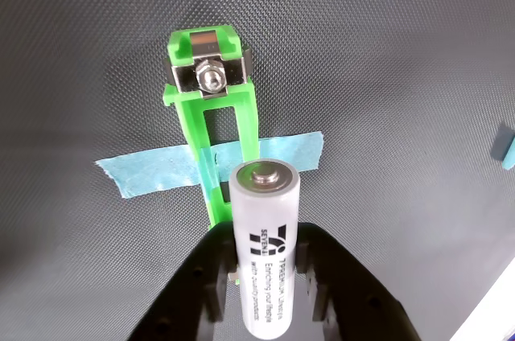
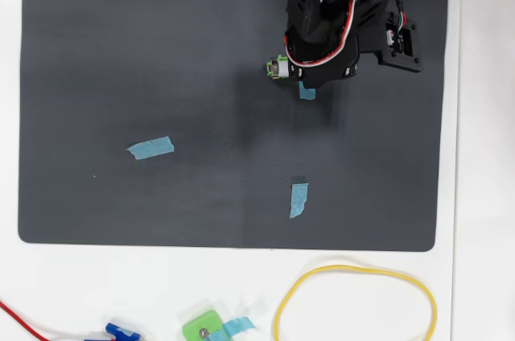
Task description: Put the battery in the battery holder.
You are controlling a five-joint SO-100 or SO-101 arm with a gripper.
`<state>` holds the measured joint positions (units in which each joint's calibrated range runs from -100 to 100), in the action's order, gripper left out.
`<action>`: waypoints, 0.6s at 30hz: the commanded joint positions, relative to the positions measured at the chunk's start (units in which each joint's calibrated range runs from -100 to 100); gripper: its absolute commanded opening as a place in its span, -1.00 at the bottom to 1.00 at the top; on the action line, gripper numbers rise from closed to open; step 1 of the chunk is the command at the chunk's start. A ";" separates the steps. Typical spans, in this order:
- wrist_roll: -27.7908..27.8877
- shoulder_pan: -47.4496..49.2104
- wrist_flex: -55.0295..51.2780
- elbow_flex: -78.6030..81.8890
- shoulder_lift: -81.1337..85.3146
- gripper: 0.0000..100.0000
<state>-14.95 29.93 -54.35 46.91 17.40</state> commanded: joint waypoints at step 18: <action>0.09 3.34 0.42 -0.04 1.83 -1.00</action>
<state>-14.95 32.96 -54.35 47.10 17.40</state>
